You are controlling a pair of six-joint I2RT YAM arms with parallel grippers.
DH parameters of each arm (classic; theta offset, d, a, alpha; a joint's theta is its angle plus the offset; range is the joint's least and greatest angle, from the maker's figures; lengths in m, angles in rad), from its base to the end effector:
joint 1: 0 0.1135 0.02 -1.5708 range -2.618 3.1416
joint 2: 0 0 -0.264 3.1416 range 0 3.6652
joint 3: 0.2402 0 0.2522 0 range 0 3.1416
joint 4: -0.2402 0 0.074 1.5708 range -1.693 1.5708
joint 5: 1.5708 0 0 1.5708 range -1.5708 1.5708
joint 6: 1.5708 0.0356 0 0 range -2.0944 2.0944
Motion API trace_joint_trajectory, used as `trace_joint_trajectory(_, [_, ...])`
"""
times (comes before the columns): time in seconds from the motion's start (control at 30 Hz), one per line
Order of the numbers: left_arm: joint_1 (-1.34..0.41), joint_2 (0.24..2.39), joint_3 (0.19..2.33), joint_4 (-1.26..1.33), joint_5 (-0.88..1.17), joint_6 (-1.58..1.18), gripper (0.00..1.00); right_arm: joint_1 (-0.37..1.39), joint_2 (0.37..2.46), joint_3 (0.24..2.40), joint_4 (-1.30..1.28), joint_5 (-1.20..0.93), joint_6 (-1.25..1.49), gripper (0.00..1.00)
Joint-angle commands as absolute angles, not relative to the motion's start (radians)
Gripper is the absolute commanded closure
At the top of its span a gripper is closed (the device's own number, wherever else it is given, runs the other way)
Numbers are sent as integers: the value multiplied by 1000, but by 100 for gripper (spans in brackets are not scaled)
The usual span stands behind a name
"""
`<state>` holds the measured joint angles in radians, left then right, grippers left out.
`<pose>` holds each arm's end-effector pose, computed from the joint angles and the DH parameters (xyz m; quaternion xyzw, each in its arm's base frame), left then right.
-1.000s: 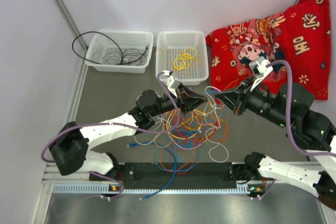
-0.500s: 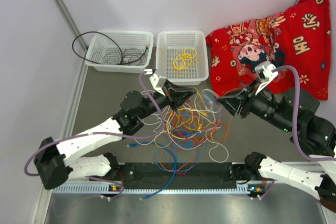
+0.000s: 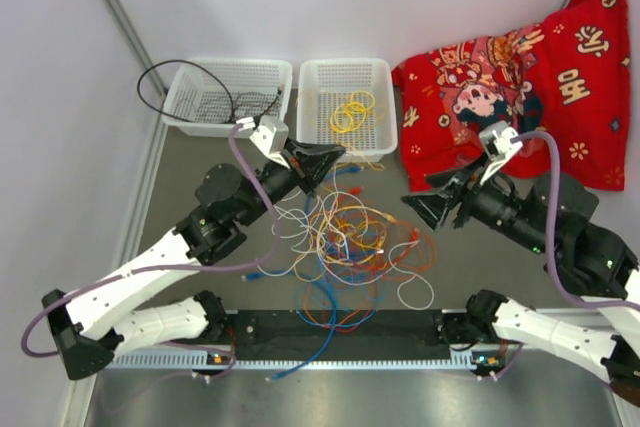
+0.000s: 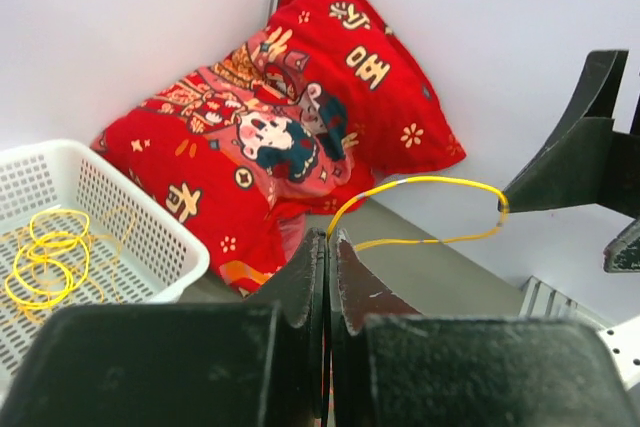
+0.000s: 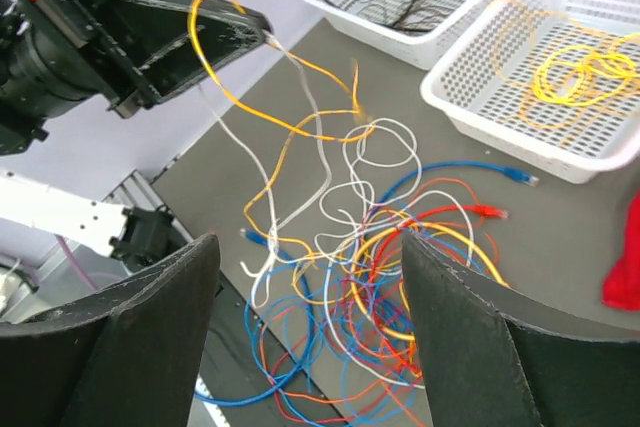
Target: Untangle the cables
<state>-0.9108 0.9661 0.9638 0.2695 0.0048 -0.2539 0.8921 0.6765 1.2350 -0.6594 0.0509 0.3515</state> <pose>0.1352 -0.1745 0.4191 0.1975 0.5736 -0.4385 0.6632 0.0636 0.0760 0.4484 -0.1816 0.7193 0.3751 0.5559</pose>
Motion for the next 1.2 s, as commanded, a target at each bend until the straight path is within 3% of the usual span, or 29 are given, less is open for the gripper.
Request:
trace_joint_trajectory(0.0, [-914, 988, 1009, 216, -15, -244, 100, 893, 724, 1226, -513, -34, 356, 28])
trace_joint_trajectory(0.53, [-914, 997, 996, 206, -5, -278, 100, 893, 873, 1278, -442, -52, 238, 31])
trace_joint_trajectory(0.6, [-914, 997, 993, 207, -5, -281, 100, 893, 896, 1266, -420, -46, 236, 39])
trace_joint_trajectory(0.63, [-914, 997, 989, 206, -5, -285, 100, 893, 899, 1259, -411, -40, 236, 47])
trace_joint_trajectory(0.67, [-914, 996, 988, 207, -5, -288, 100, 893, 903, 1252, -399, -31, 238, 75])
trace_joint_trajectory(0.7, [-914, 994, 985, 207, -5, -288, 100, 894, 904, 1249, -384, -12, 238, 95])
trace_joint_trajectory(0.73, [-914, 991, 980, 206, -5, -287, 100, 893, 904, 1249, -377, -8, 238, 100])
trace_joint_trajectory(0.87, [-914, 977, 954, 167, -95, -281, 100, 893, 904, 1265, -351, 41, 218, 100])
trace_joint_trajectory(0.9, [-914, 971, 950, 128, -144, -288, 89, 893, 916, 1276, -350, 76, 212, 100])
trace_joint_trajectory(0.93, [-914, 968, 940, 111, -188, -311, 70, 893, 923, 1288, -356, 92, 206, 100])
trace_joint_trajectory(0.97, [-914, 954, 936, 89, -228, -324, 40, 891, 937, 1320, -363, 109, 192, 100])
trace_joint_trajectory(1.03, [-914, 937, 910, 46, -345, -363, 19, 888, 986, 1357, -385, 147, 172, 100])
trace_joint_trajectory(1.07, [-913, 914, 899, 37, -385, -374, 1, 885, 1003, 1388, -391, 169, 170, 100])
trace_joint_trajectory(1.17, [-913, 881, 877, -42, -533, -403, 1, 842, 1075, 1439, -400, 163, 182, 100])
